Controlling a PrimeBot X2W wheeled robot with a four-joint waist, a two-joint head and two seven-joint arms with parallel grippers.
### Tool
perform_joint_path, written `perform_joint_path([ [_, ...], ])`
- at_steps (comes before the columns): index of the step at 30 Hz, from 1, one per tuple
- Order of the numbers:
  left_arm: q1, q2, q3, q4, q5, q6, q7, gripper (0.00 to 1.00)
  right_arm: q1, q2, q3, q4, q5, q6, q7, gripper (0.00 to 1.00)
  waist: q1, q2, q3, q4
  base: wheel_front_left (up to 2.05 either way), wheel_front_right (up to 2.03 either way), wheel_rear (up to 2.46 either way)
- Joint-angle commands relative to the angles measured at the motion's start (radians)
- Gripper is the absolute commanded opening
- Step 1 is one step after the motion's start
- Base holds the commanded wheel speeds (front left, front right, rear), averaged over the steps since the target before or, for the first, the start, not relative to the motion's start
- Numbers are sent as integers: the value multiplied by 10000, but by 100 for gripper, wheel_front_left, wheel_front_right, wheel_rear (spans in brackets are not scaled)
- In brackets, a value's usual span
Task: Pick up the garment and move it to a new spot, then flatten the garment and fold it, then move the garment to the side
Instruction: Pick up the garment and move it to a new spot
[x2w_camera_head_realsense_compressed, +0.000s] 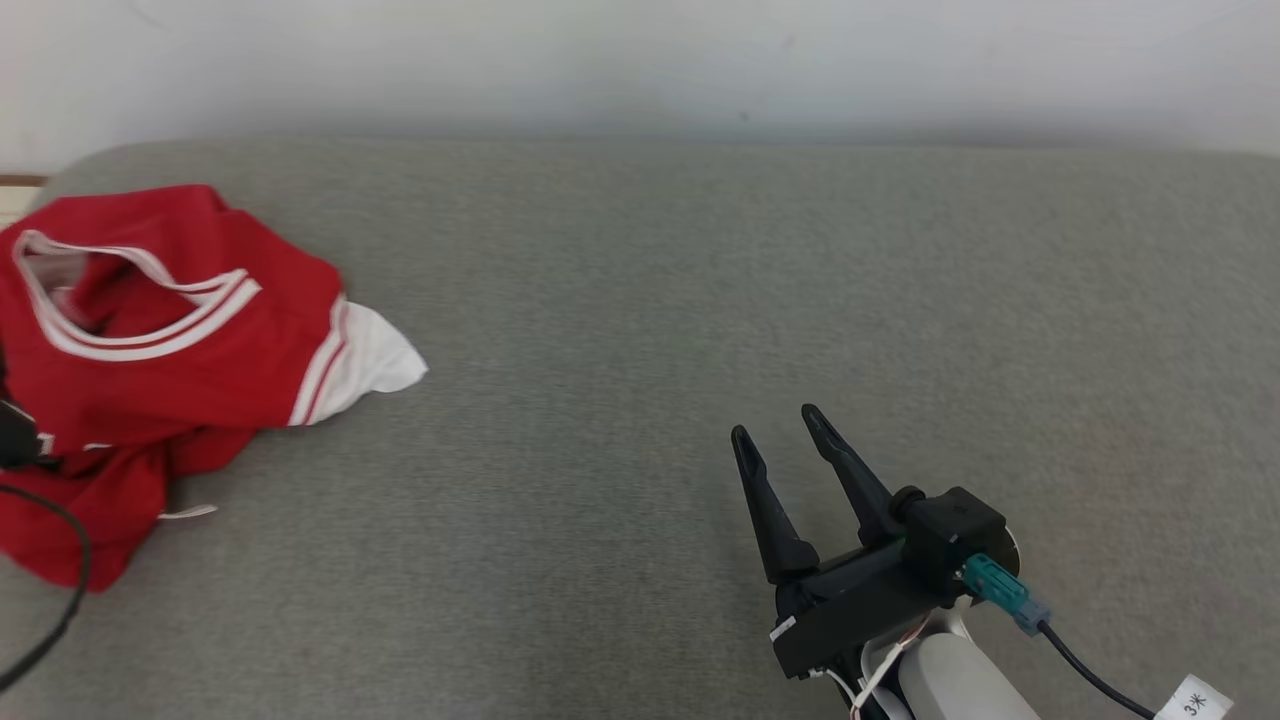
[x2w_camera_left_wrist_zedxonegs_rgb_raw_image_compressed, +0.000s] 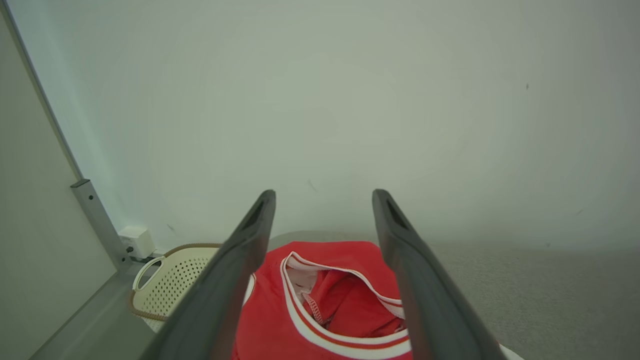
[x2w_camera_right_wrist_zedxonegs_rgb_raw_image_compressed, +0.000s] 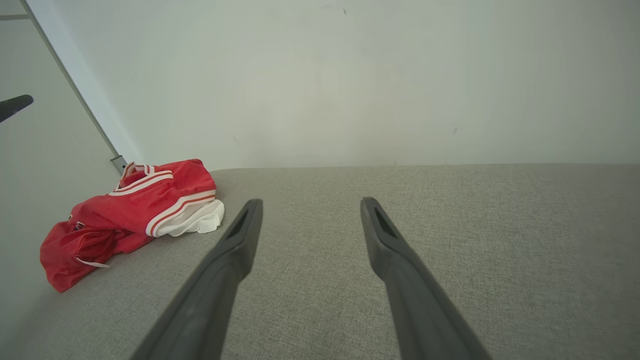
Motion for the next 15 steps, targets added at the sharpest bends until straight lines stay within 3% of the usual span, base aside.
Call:
perform_joint_path([
  [1,-301,128,0,280,-128,-63,123,100,-131,35,15,-56,97,8,-14,100,-2,-2,834,-899,0,0,0],
  [7,-1058,502,-390,1369,-306,-253,747,100,-185,64,-12,-185,101,8,-17,100,-2,-2,1103,-1352,0,0,0],
  [15,-1594,426,-864,2742,-781,-340,1286,100,-278,83,-94,-227,2,8,-18,100,-2,-2,1260,-1535,0,0,0],
])
